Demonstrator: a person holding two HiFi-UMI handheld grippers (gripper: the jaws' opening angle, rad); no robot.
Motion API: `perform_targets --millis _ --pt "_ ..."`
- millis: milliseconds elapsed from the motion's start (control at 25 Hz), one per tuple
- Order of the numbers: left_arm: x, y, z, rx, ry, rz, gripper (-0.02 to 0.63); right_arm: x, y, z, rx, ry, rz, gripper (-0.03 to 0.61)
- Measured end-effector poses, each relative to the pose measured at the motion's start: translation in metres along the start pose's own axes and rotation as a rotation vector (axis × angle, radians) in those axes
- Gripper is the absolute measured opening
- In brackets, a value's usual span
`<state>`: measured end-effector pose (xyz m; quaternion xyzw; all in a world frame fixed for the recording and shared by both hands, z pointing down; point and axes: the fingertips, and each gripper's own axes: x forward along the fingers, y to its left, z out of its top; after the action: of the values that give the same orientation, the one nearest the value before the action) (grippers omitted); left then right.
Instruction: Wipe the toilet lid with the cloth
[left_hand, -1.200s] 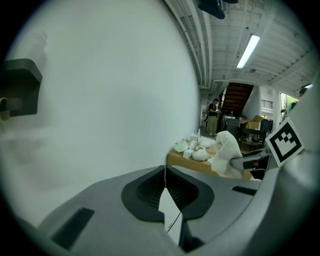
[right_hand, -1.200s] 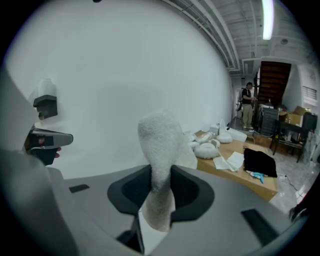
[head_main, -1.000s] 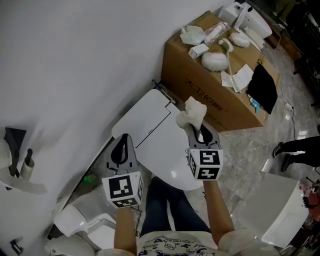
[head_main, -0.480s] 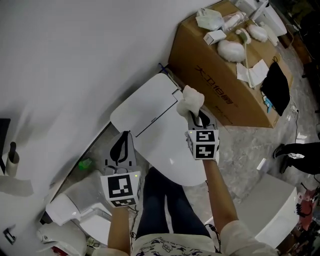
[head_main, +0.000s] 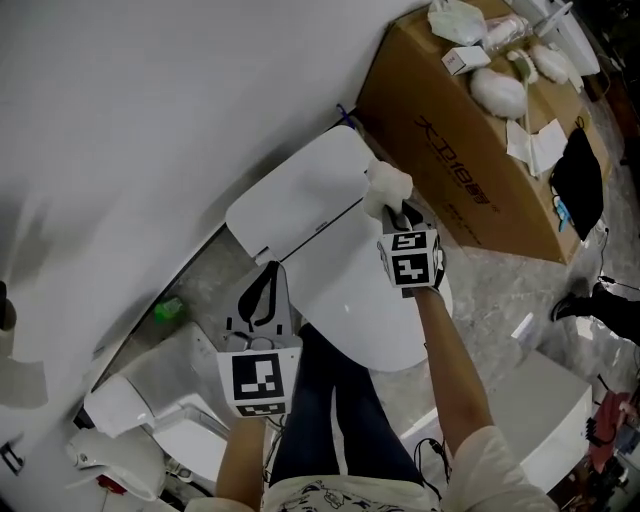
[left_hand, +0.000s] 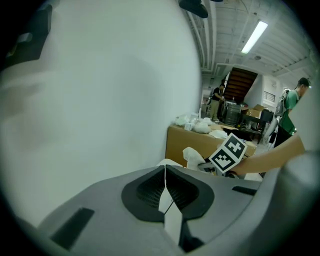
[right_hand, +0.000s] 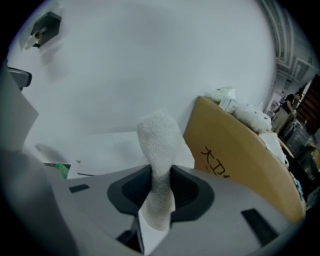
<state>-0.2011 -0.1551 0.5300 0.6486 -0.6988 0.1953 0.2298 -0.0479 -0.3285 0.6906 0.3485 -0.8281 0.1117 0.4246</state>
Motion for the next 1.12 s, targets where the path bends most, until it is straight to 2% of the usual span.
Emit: perform_targets --millis 240,520,800,1120 --pt "0.008 -0.002 -0.020 -0.002 0.032 -0.007 0.011 0.039 0.007 -0.026 -0.085 0.100 0.025 0.097" --pt "0.009 -0.008 -0.038 -0.002 0.059 -0.035 0.012 0.074 0.011 -0.058 -0.124 0.236 0.042 0.097" --pt "0.006 -0.011 -0.052 -0.005 0.079 -0.042 0.011 0.092 0.018 -0.059 -0.195 0.297 0.074 0.095" --pt "0.006 -0.017 -0.059 -0.013 0.092 -0.057 0.011 0.094 0.017 -0.064 -0.204 0.330 0.091 0.092"
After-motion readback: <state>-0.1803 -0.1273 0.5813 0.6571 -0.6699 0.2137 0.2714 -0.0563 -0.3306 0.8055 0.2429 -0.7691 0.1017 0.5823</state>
